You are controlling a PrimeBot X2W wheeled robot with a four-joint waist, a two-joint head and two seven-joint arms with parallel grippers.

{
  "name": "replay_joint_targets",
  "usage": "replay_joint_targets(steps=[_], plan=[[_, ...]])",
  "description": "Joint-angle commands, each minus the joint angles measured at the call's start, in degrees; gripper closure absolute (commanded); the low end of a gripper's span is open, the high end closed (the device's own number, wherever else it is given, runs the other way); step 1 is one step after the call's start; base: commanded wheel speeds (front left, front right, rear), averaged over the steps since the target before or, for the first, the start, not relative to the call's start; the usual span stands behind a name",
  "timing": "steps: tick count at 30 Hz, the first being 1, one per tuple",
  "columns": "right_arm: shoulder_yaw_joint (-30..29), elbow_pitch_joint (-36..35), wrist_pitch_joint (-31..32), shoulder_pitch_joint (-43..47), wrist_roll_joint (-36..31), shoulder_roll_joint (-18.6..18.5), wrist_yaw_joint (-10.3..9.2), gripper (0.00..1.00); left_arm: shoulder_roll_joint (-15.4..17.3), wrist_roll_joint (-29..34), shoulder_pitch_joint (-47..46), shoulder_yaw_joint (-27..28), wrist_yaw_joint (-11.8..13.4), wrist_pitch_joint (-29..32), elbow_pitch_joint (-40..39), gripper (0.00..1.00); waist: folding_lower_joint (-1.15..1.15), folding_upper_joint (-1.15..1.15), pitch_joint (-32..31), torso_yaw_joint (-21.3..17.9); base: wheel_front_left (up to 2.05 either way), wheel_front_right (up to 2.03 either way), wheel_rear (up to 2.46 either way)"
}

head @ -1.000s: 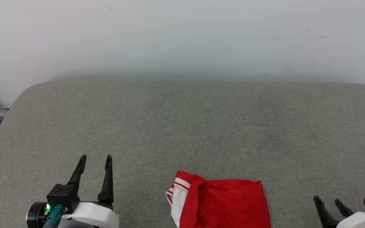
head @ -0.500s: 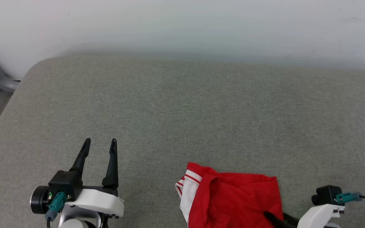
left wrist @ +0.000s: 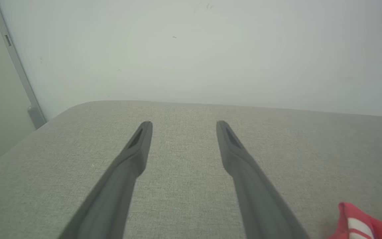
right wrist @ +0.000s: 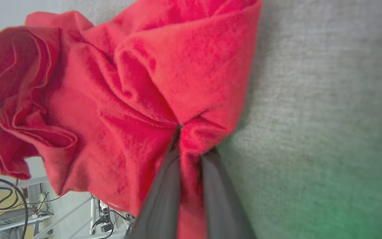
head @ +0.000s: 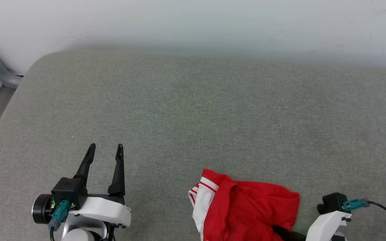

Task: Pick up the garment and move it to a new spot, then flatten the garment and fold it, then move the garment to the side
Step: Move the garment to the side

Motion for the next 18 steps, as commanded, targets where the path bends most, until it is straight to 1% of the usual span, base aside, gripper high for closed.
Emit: replay_joint_targets(steps=[1, 5, 8, 11, 14, 18], plan=[[1.18, 0.44, -0.33, 0.18, 0.55, -0.10, -0.10, 1.00, -0.20, 0.37, -0.40, 0.31, -0.31, -0.25, 0.13, 0.00, 0.00, 0.00, -0.29, -0.19, 0.00, 0.00, 0.00], [2.47, -2.38, -2.41, -0.88, 0.20, -2.35, -0.08, 1.00, -0.40, 0.71, 0.18, 0.48, -0.43, -0.25, 0.27, 0.00, 0.00, 0.00, -1.36, -0.91, 0.00, 0.00, 0.00], [3.54, -5.48, -3.84, -2.00, -2.05, -4.37, -0.08, 1.00, -0.48, 1.06, 0.71, 0.61, -0.52, -0.25, -0.05, 0.00, 0.00, 0.00, -2.20, -1.98, 0.00, 0.00, 0.00], [3.99, -9.06, -4.49, -1.86, -6.47, -7.16, -0.08, 1.00, -0.54, 1.01, 1.14, 0.74, -0.65, -0.25, -0.22, 0.00, 0.00, 0.00, -2.77, -3.46, 0.00, 0.00, 0.00], [3.23, -13.35, -3.91, -1.84, -11.02, -9.22, -0.07, 1.00, -0.70, 0.93, 1.41, 0.94, -0.67, -0.25, -0.74, 0.00, 0.00, 0.00, -2.64, -6.07, 0.00, 0.00, 0.00], [2.51, -18.84, -1.64, -2.47, -16.47, -11.68, -0.06, 1.00, -0.78, 1.26, 1.37, 1.10, -0.77, -0.25, -1.79, 0.00, 0.00, 0.00, -1.90, -10.92, 0.00, 0.00, 0.00]])
